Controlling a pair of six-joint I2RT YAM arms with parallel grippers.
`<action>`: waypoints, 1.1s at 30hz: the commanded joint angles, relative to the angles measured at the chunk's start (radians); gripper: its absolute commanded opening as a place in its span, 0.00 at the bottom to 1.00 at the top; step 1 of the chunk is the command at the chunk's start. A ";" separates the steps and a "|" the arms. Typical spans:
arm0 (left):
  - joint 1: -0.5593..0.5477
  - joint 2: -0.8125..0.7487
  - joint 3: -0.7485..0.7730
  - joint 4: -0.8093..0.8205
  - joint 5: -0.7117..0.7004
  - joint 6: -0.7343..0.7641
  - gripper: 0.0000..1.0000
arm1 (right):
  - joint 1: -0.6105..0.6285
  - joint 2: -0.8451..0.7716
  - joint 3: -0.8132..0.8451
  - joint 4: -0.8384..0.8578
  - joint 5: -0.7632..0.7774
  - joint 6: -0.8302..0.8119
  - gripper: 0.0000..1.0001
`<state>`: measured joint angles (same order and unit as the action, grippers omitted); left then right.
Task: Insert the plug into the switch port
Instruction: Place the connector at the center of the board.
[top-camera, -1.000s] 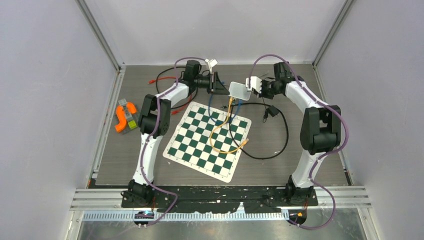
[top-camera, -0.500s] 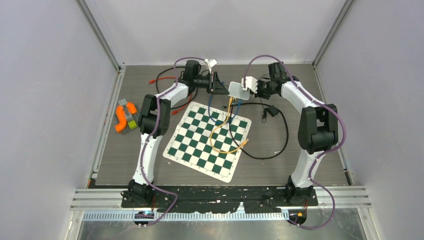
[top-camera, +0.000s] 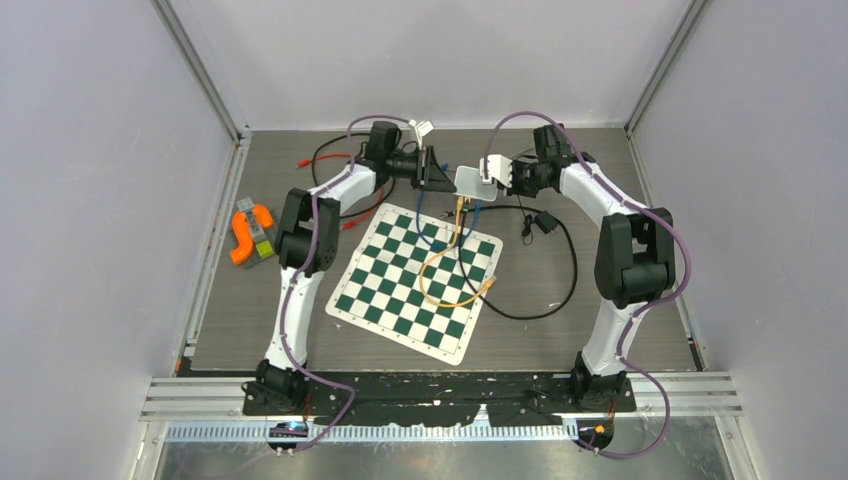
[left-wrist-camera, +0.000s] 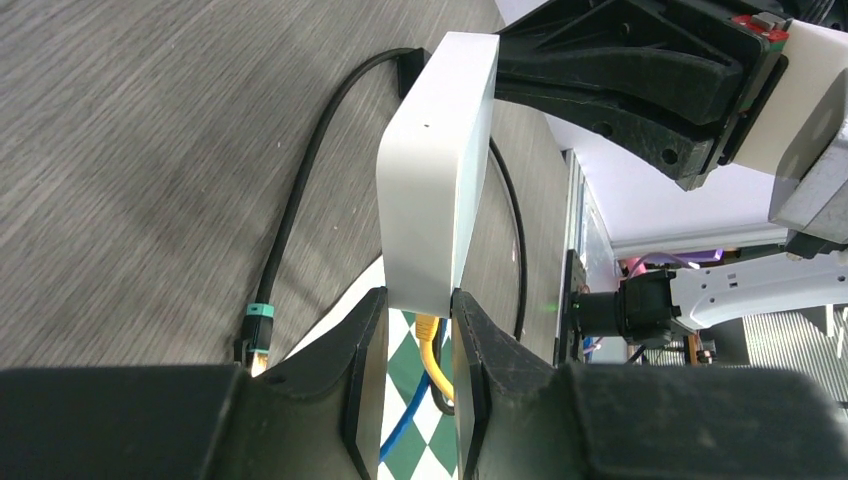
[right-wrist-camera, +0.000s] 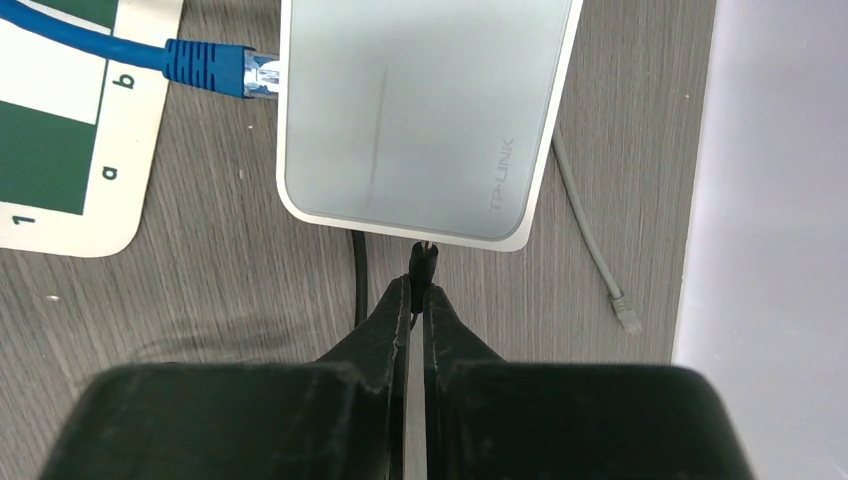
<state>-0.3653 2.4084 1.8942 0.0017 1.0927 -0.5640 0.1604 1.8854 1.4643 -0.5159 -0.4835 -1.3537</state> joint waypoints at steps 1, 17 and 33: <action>-0.003 -0.084 0.036 -0.053 0.040 0.054 0.00 | 0.026 -0.041 0.007 0.041 0.001 -0.060 0.05; -0.002 -0.067 0.073 -0.007 0.069 -0.004 0.00 | 0.063 -0.064 -0.059 0.153 0.015 -0.129 0.05; -0.001 -0.049 0.123 -0.091 0.060 0.031 0.00 | 0.068 -0.087 -0.053 0.219 0.093 -0.083 0.05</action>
<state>-0.3531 2.4077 1.9526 -0.0715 1.1000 -0.5564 0.2123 1.8629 1.3918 -0.3584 -0.3733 -1.4376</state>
